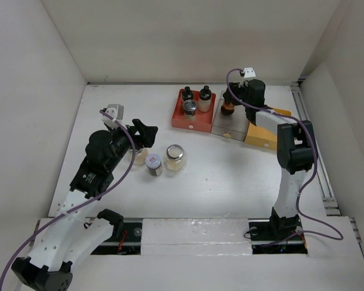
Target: Organize the condiment bottles
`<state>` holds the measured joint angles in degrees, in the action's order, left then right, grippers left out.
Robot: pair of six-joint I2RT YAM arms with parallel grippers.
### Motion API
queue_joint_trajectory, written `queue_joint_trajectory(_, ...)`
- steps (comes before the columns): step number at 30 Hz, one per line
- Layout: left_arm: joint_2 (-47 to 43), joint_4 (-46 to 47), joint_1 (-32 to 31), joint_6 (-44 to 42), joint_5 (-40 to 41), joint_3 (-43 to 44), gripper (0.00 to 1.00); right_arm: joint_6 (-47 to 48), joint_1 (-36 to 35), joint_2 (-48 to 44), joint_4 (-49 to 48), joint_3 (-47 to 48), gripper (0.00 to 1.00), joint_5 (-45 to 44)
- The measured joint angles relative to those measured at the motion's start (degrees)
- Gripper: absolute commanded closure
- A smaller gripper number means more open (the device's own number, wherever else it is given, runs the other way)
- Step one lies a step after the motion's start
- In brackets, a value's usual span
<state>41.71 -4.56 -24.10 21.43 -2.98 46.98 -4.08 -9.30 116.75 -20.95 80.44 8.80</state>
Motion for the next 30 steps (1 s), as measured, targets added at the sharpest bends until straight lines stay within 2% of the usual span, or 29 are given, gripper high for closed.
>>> queue_joint_trajectory(4,0.0,0.0,0.0,-0.4,0.0,0.0,0.2,1.1,-0.2,0.2,-0.1,1.2,0.44,-0.7)
queue_joint_trajectory(6,0.0,0.0,0.0,-0.6,0.0,0.0,0.2,1.8,-0.2,0.7,-0.1,2.2,0.36,-1.3)
queue_joint_trajectory(10,0.0,0.0,0.0,-0.6,0.0,0.0,0.2,2.5,-0.2,1.7,-0.4,3.0,0.28,-2.2)
queue_joint_trajectory(15,-0.2,0.0,0.0,-0.6,0.0,0.0,0.2,2.9,-0.3,3.0,-0.2,3.1,0.27,-3.0)
queue_joint_trajectory(19,-0.7,0.0,0.0,-0.6,0.0,0.0,0.2,3.0,-0.5,3.0,-0.5,3.1,0.13,-3.2)
queue_joint_trajectory(20,-0.8,0.0,0.0,-0.6,0.0,0.0,0.2,3.0,-0.8,2.9,-1.1,3.1,0.05,-3.2)
queue_joint_trajectory(22,-1.0,0.0,0.0,-0.6,0.0,0.0,0.2,3.1,-0.9,2.1,-1.5,3.1,0.0,-3.3)
queue_joint_trajectory(26,-1.5,-0.1,0.0,-0.6,0.2,0.0,0.2,3.2,-1.5,-3.1,-1.3,1.3,0.0,-3.8)
queue_joint_trajectory(28,-2.3,-0.1,0.0,-0.6,0.9,0.0,0.22,3.2,-2.1,-7.8,-1.3,-0.6,0.09,-3.7)
queue_joint_trajectory(29,-2.8,-0.1,0.0,-0.6,1.6,0.0,0.22,3.2,-2.8,-10.7,-1.6,-1.9,0.16,-3.5)
queue_joint_trajectory(30,-3.3,-0.1,0.0,-0.6,2.4,0.0,0.23,3.1,-3.8,-13.7,-1.7,-3.5,0.43,-3.2)
